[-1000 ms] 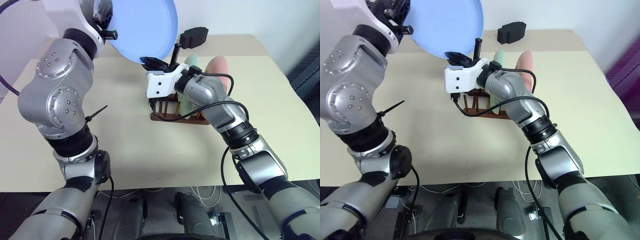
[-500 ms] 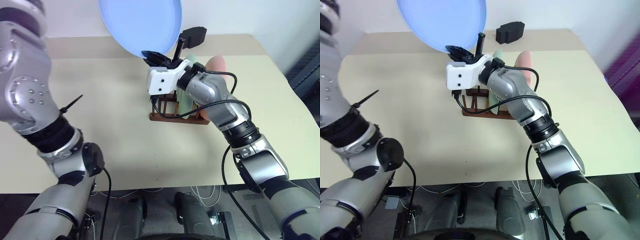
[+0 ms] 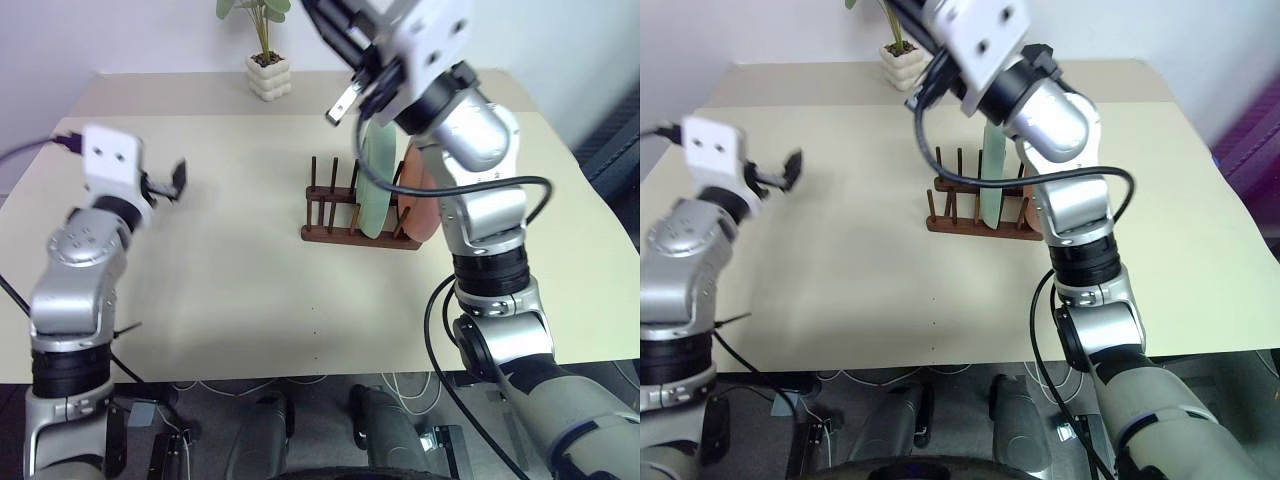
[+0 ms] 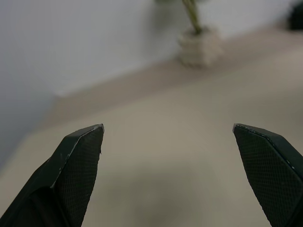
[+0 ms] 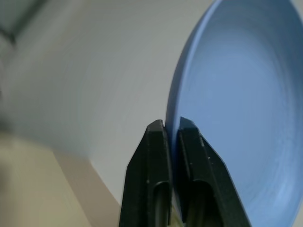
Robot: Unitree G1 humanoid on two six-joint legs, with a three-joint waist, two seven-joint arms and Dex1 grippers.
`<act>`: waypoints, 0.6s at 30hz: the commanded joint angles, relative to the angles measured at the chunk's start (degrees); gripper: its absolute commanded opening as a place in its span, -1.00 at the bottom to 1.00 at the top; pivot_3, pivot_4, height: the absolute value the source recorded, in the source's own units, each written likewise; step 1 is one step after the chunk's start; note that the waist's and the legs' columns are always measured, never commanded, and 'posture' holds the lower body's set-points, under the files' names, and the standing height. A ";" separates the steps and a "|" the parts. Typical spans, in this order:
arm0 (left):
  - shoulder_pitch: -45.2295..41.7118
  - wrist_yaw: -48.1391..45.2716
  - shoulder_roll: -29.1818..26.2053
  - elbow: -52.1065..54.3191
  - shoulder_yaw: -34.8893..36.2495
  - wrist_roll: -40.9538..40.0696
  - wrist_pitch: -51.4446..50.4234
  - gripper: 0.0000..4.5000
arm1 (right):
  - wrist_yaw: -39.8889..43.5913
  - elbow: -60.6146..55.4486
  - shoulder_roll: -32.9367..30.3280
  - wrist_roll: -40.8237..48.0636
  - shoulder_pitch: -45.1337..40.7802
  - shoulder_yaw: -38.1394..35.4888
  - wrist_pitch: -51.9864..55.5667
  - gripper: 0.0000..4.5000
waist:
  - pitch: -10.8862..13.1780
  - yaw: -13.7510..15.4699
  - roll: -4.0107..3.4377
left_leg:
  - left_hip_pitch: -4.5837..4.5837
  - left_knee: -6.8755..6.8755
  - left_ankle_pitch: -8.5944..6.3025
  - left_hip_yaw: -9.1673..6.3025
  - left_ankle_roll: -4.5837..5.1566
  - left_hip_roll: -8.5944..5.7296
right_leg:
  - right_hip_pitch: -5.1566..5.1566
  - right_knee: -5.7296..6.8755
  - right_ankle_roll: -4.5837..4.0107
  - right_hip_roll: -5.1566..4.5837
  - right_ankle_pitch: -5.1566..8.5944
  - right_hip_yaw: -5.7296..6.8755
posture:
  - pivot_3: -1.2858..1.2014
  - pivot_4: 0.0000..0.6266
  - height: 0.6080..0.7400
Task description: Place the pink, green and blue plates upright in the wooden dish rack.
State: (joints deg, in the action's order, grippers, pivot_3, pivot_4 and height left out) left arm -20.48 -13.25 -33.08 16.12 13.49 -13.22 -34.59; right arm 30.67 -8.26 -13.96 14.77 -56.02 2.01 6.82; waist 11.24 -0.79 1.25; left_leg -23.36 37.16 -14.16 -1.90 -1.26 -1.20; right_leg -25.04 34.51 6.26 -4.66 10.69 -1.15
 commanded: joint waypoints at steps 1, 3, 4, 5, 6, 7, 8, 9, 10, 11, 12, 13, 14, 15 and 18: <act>2.33 -5.19 -0.07 3.65 1.41 -2.73 4.61 0.99 | -0.78 -7.81 0.38 12.10 1.67 -4.63 9.94 -1.00 | 0.00 -0.04 -0.01 | 0.00 0.00 0.00 0.00 0.00 0.00 | 0.00 0.00 -0.04 0.00 -0.02 0.00 | 0.03 -0.52 0.93; 4.80 -8.74 -0.17 4.73 0.78 -4.14 6.60 0.99 | -2.60 -10.92 0.93 18.33 3.30 -6.23 15.60 -1.00 | -0.01 -0.08 -0.03 | 0.02 -0.01 0.00 0.03 0.00 0.02 | -0.01 0.00 -0.06 0.00 -0.03 0.00 | 0.03 -0.52 0.93; 6.27 -10.66 -0.14 5.32 0.43 -5.07 7.28 0.99 | -3.66 -12.94 1.24 22.83 5.06 -7.00 19.25 -1.00 | -0.02 -0.10 -0.04 | 0.02 -0.02 0.00 0.03 0.00 0.02 | -0.02 0.00 -0.07 0.01 -0.03 0.00 | 0.03 -0.52 0.93; 7.21 -11.97 -0.11 5.63 0.24 -5.66 7.78 0.99 | -4.48 -14.38 1.40 26.01 6.23 -7.57 21.96 -1.00 | -0.02 -0.10 -0.05 | 0.02 -0.02 0.00 0.05 0.01 0.03 | -0.03 0.01 -0.07 0.00 -0.03 -0.01 | 0.03 -0.52 0.93; 8.13 -13.30 0.28 5.90 0.37 -6.89 8.03 0.99 | -5.46 -15.93 1.30 28.69 8.10 -7.74 24.74 -1.00 | -0.03 -0.13 -0.05 | 0.02 -0.05 0.00 0.04 0.01 0.05 | -0.03 -0.01 -0.07 0.00 -0.03 -0.01 | 0.03 -0.52 0.93; 8.74 -14.32 0.61 5.93 0.59 -8.05 8.04 0.99 | -6.39 -17.06 1.17 30.31 9.46 -7.75 26.53 -1.00 | -0.03 -0.13 -0.05 | 0.02 -0.05 -0.01 0.04 0.01 0.07 | -0.03 -0.01 -0.08 0.00 -0.03 -0.01 | 0.03 -0.52 0.93; 9.63 -15.52 0.61 6.03 0.49 -8.76 8.18 0.99 | -7.94 -17.92 1.31 32.45 10.58 -7.98 28.69 -1.00 | -0.03 -0.14 -0.06 | 0.02 -0.05 -0.01 0.05 0.02 0.07 | -0.03 -0.01 -0.08 0.00 -0.03 -0.01 | 0.03 -0.52 0.93; 10.48 -16.62 0.52 6.11 0.29 -9.15 8.46 0.99 | -9.43 -18.59 1.45 34.45 11.46 -8.22 30.60 -1.00 | -0.03 -0.18 -0.06 | 0.02 -0.04 -0.01 0.06 0.02 0.06 | -0.03 0.00 -0.08 0.00 -0.03 -0.01 | 0.03 -0.52 0.93; 11.01 -17.36 0.40 6.05 0.14 -9.24 8.75 0.99 | -10.57 -19.00 1.54 35.87 11.87 -8.39 31.84 -1.00 | -0.03 -0.20 -0.06 | 0.02 -0.03 0.00 0.06 0.02 0.06 | -0.03 0.00 -0.10 0.01 -0.03 -0.01 | 0.03 -0.52 0.93; 11.83 -18.30 0.35 6.14 -0.06 -9.46 9.25 0.99 | -11.88 -19.42 1.76 37.05 12.43 -8.53 32.84 -1.00 | -0.02 -0.20 -0.07 | 0.03 -0.01 0.00 0.07 0.02 0.06 | -0.03 0.00 -0.12 0.01 -0.03 -0.01 | 0.03 -0.52 0.93; 12.54 -19.04 0.42 6.26 -0.19 -9.87 9.47 0.99 | -13.22 -19.72 2.09 38.61 12.85 -8.73 33.80 -1.00 | -0.02 -0.19 -0.07 | 0.02 -0.01 0.00 0.08 0.03 0.05 | -0.03 0.00 -0.12 0.02 -0.03 -0.01 | 0.03 -0.52 0.93; 13.26 -19.92 0.64 6.47 -0.30 -10.60 9.65 0.99 | -14.62 -19.92 2.50 40.38 13.26 -8.99 34.78 -1.00 | -0.02 -0.19 -0.07 | 0.02 0.00 0.00 0.08 0.03 0.05 | -0.03 0.00 -0.12 0.03 -0.02 -0.01 | 0.03 -0.52 0.93; 14.02 -21.05 0.82 6.78 -0.41 -11.43 9.94 0.99 | -15.62 -20.05 2.64 41.20 13.74 -9.00 35.44 -1.00 | -0.03 -0.19 -0.07 | 0.02 -0.01 0.00 0.08 0.03 0.04 | -0.03 0.00 -0.12 0.04 -0.02 -0.01 | 0.03 -0.52 0.93; 14.77 -22.14 0.83 7.10 -0.61 -12.13 10.06 0.99 | -16.32 -20.17 2.52 41.38 14.31 -8.73 35.86 -1.00 | -0.03 -0.19 -0.07 | 0.02 -0.01 0.00 0.09 0.03 0.04 | -0.03 -0.01 -0.11 0.04 -0.02 -0.01 | 0.03 -0.52 0.93; 16.57 -23.93 0.28 7.99 -1.61 -12.69 9.85 0.99 | -17.89 -20.67 1.94 41.06 16.19 -7.40 36.96 -1.00 | -0.03 -0.12 -0.07 | 0.02 0.00 0.00 0.10 0.03 0.04 | -0.02 -0.03 -0.12 0.04 -0.02 -0.01 | 0.03 -0.52 0.93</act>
State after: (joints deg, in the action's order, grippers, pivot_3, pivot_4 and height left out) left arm -4.22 -36.15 -32.27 21.51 12.05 -24.82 -25.74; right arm 13.65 -26.07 -11.83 54.95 -39.94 -5.42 43.60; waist 11.21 -0.91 1.18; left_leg -23.34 37.17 -14.16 -1.80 -1.22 -1.16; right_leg -25.05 34.48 6.13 -4.62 10.67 -1.16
